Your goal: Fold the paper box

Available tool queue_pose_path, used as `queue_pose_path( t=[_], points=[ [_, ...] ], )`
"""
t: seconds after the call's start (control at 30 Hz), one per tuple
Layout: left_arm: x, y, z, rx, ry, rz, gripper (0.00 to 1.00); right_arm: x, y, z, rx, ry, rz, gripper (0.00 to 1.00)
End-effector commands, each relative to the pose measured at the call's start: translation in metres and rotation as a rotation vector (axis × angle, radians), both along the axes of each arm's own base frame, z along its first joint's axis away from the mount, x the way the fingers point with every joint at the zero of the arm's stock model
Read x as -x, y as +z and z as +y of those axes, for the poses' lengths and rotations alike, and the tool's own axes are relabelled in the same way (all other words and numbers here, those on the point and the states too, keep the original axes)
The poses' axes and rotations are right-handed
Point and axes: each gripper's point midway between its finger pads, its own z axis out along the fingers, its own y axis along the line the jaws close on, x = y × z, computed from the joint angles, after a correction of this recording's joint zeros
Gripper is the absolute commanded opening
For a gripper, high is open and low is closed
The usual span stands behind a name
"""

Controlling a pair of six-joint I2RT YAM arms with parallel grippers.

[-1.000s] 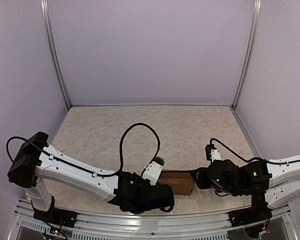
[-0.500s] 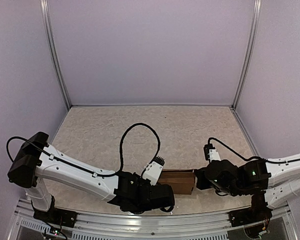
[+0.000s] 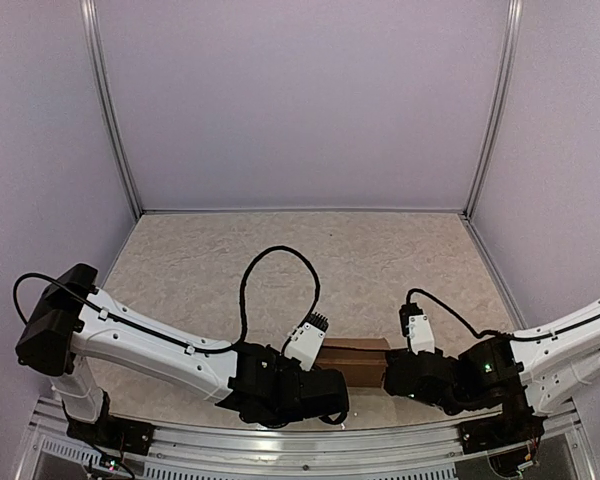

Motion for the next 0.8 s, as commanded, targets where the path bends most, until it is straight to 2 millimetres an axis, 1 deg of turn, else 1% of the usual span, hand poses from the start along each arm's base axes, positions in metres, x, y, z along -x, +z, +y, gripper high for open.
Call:
queue_pose_path(
  t=[0.0,0.1,0.27,0.37,0.47,0.57,0.67,0.77],
  points=[
    [0.015,-0.030,-0.003,-0.054,-0.038,0.098,0.00,0.021,-0.032,0.004,0.011,0.034,0.088,0.00],
    [0.015,-0.030,-0.002,-0.051,-0.036,0.098,0.00,0.021,-0.035,0.004,0.015,0.025,0.086,0.00],
    [0.015,-0.033,-0.003,-0.038,-0.038,0.109,0.00,0.017,-0.022,0.001,0.024,0.013,0.054,0.00],
    [0.016,-0.036,-0.003,-0.045,-0.040,0.114,0.00,0.016,-0.011,-0.002,0.018,0.023,0.032,0.11],
    [0.015,-0.037,-0.002,-0.051,-0.037,0.108,0.00,0.016,0.001,-0.006,-0.001,0.050,0.013,0.18],
    [0.015,-0.039,-0.003,-0.058,-0.035,0.109,0.00,0.017,0.012,-0.012,-0.001,0.087,-0.006,0.28],
    [0.014,-0.040,-0.003,-0.077,-0.026,0.104,0.00,0.019,0.030,-0.013,-0.012,0.156,-0.033,0.32],
    [0.013,-0.040,-0.003,-0.082,-0.026,0.101,0.00,0.019,0.053,-0.016,-0.052,0.192,-0.070,0.34]
  ],
)
